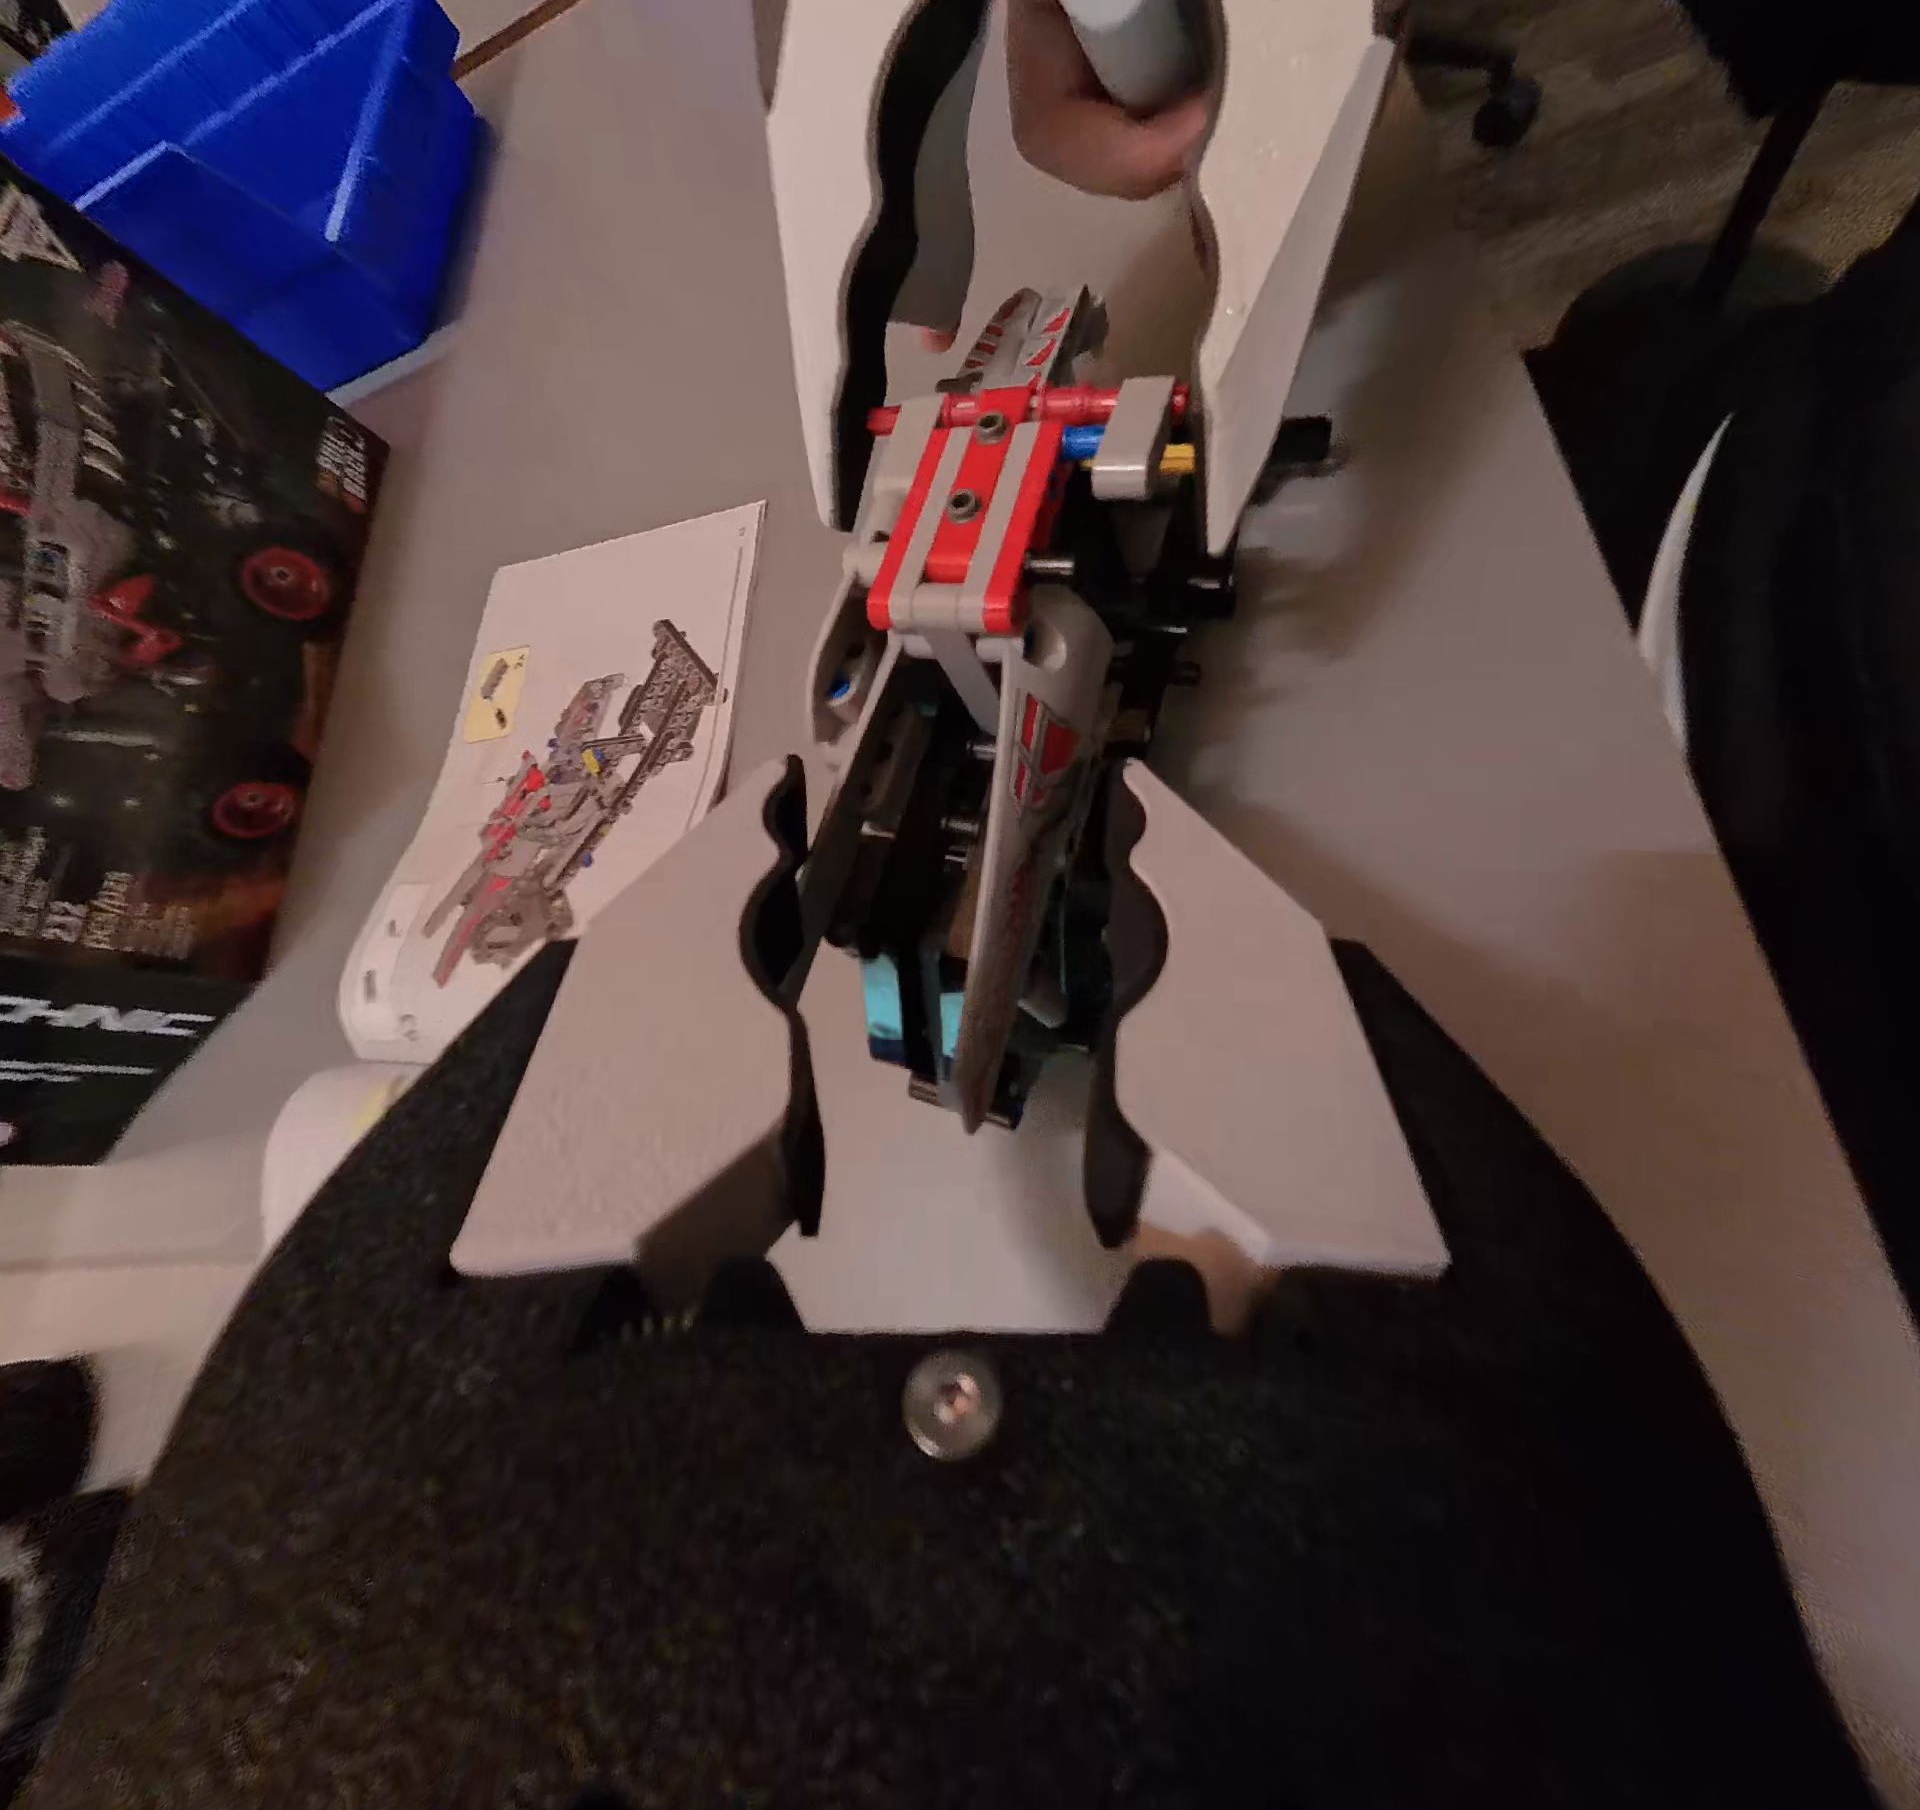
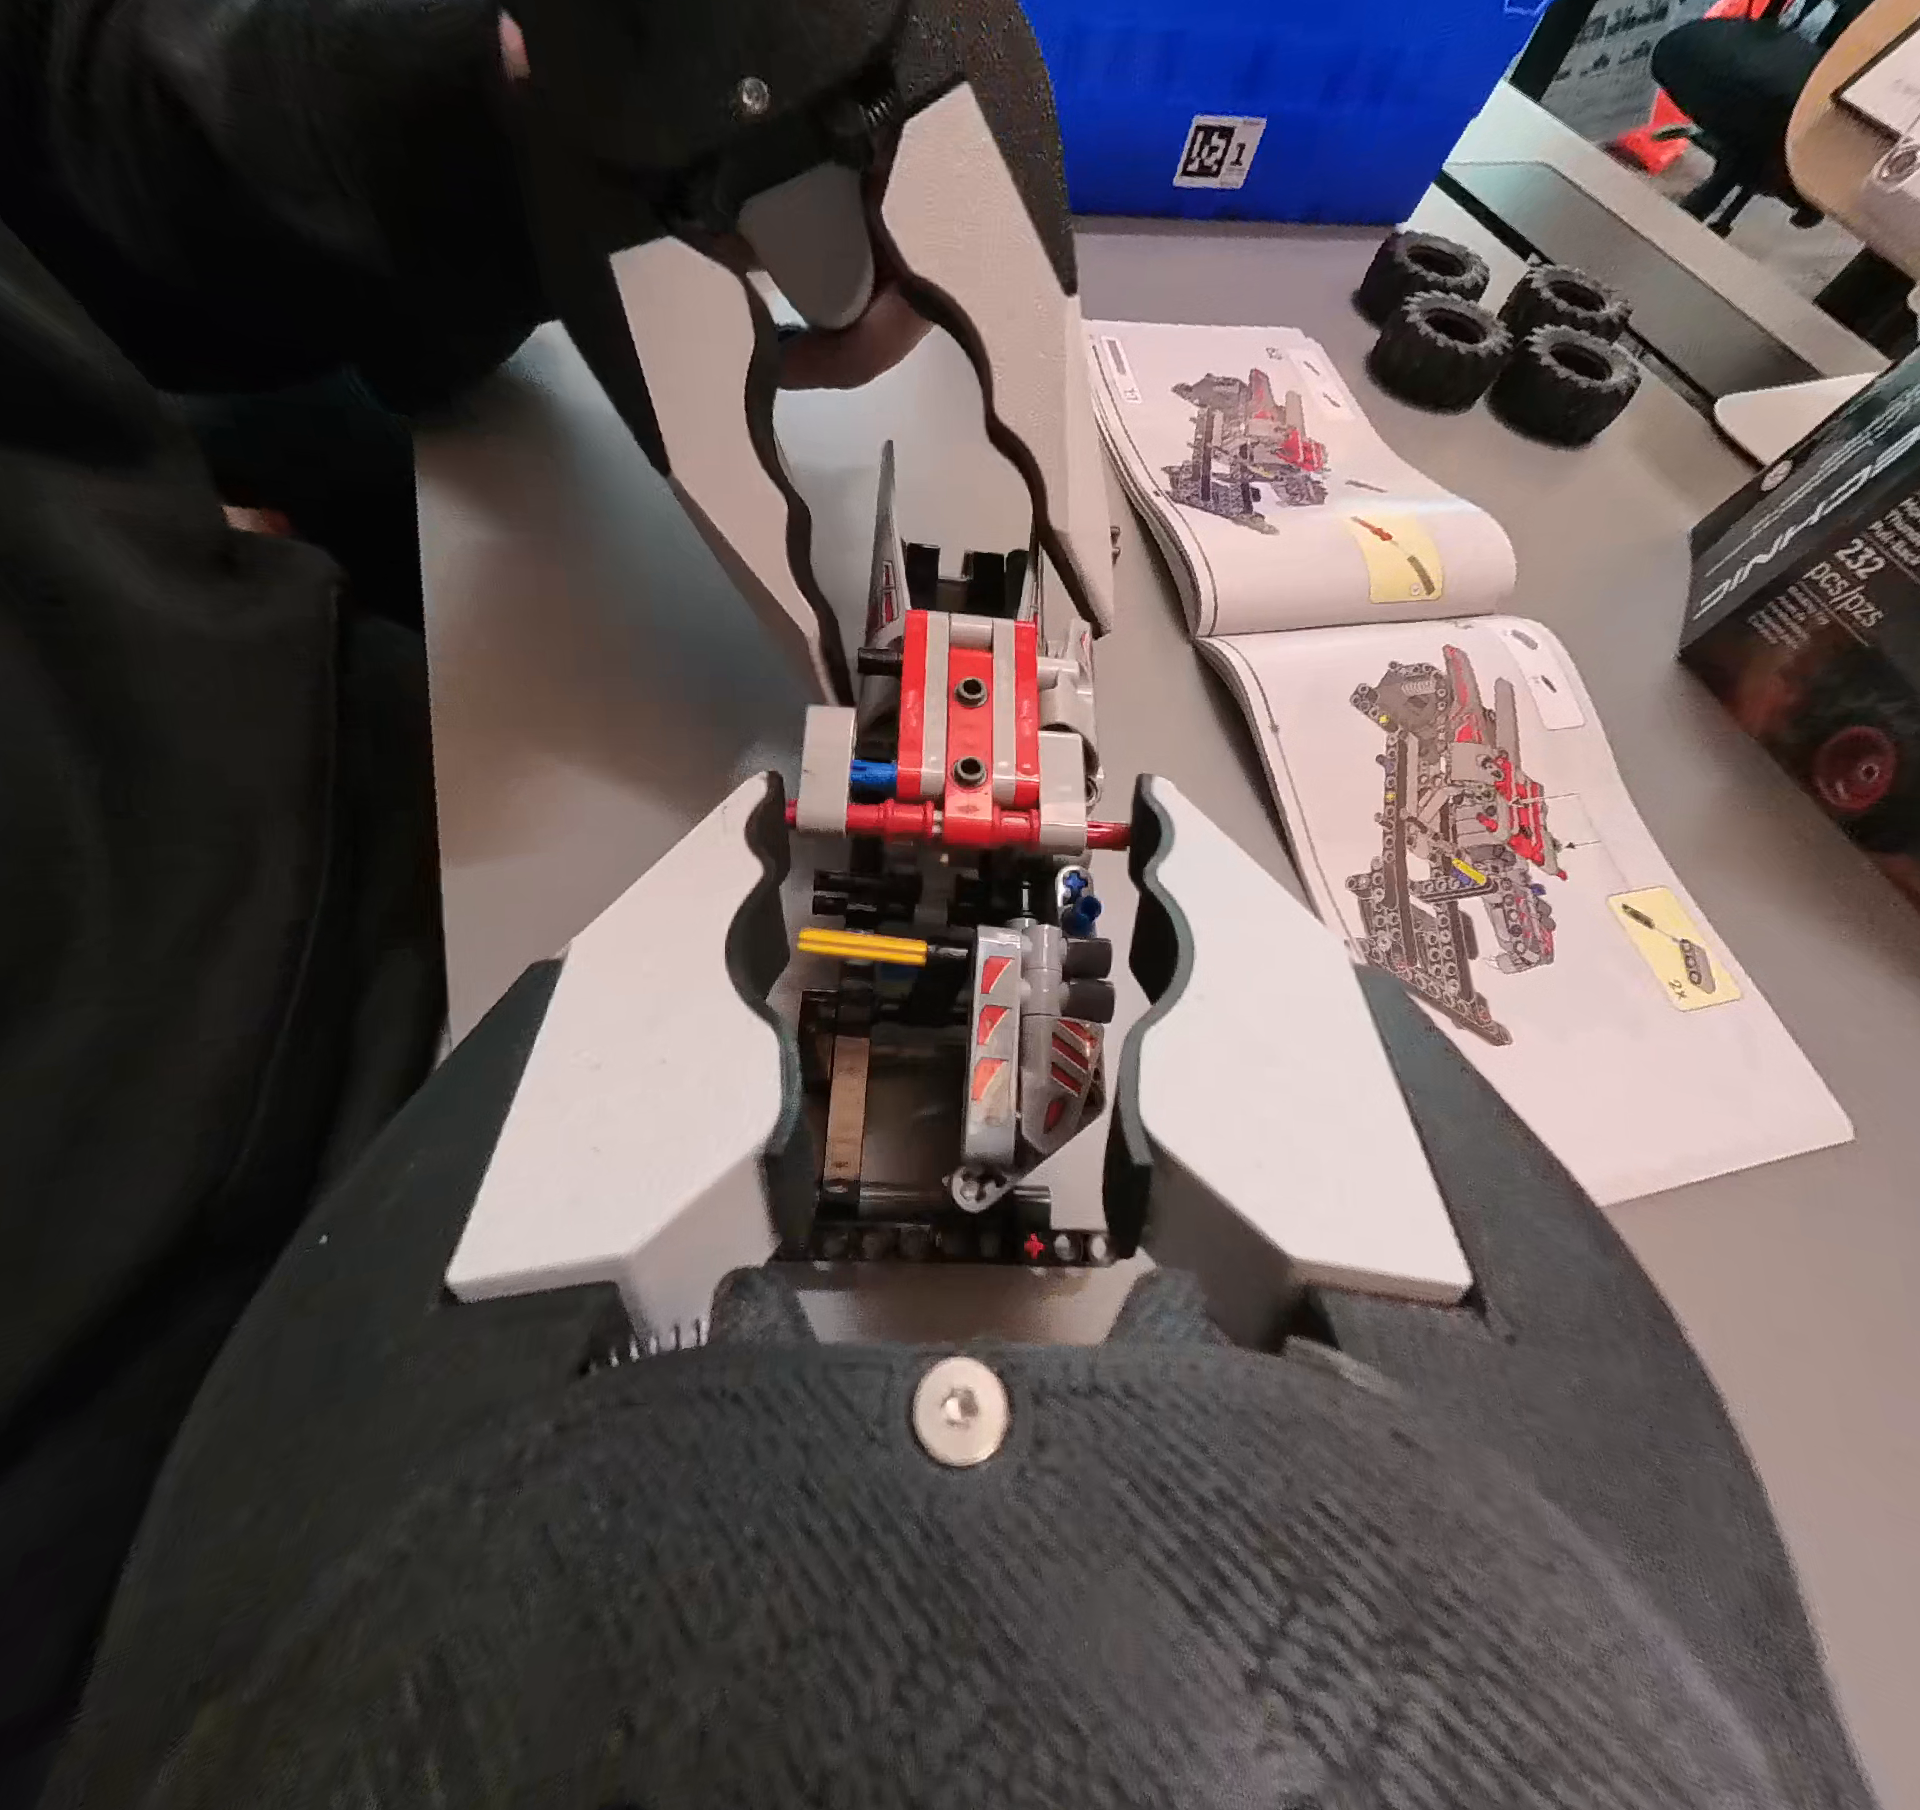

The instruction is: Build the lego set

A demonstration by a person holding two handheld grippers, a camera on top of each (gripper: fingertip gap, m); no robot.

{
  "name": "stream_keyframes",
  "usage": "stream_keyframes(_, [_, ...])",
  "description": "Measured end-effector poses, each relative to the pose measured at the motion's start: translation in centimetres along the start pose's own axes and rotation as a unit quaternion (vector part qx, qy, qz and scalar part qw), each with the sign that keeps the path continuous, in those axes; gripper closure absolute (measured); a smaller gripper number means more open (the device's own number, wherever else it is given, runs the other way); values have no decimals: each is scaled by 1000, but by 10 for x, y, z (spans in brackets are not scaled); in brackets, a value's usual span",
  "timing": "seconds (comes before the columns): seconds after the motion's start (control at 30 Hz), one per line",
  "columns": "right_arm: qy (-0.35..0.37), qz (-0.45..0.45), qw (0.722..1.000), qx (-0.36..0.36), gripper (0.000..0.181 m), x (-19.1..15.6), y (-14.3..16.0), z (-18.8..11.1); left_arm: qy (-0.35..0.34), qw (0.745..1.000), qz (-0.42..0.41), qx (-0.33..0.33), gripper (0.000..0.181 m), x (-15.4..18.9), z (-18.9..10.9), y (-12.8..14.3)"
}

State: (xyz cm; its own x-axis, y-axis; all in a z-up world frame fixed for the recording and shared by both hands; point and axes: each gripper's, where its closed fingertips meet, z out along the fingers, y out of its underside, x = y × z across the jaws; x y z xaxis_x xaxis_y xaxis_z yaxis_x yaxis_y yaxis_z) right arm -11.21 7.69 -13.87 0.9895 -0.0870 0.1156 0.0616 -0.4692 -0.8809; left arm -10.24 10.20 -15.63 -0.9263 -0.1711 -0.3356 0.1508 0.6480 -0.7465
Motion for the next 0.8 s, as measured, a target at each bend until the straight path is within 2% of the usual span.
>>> stream_keyframes(0.03, [-1, 4, 1000, 3, 116, 0, 0, 0, 13, 1000, -24, 7, 124, 1, -1, 0])
stream_keyframes(0.07, [-1, 9, 1000, 6, 116, -1, 0, 0, 30, 998, -49, 14, 119, 3, -3, -1])
stream_keyframes(0.13, [-3, 9, 1000, 9, 116, -2, -1, -1, 47, 995, -86, 28, 125, 2, -7, -2])
stream_keyframes(0.2, [-4, -2, 1000, 8, 116, -5, -1, -1, 57, 995, -78, 37, 131, 3, -9, -1])
stream_keyframes(0.3, [-2, -30, 1000, 5, 116, -9, -2, -1, 60, 997, -42, 16, 128, 8, -4, 7])
stream_keyframes(0.4, [14, -84, 996, 3, 117, -15, -5, -1, 27, 999, 34, 20, 132, 12, -6, 5])
stream_keyframes(0.57, [76, -259, 963, 6, 117, -35, -10, -3, -110, 975, 189, 32, 133, 21, -14, 1])
stream_keyframes(0.67, [95, -306, 947, 8, 117, -48, -9, -1, -166, 957, 238, 30, 133, 27, -18, 2])
stream_keyframes(0.8, [103, -332, 938, -1, 115, -53, -7, 0, -203, 942, 266, 26, 133, 30, -20, 2])
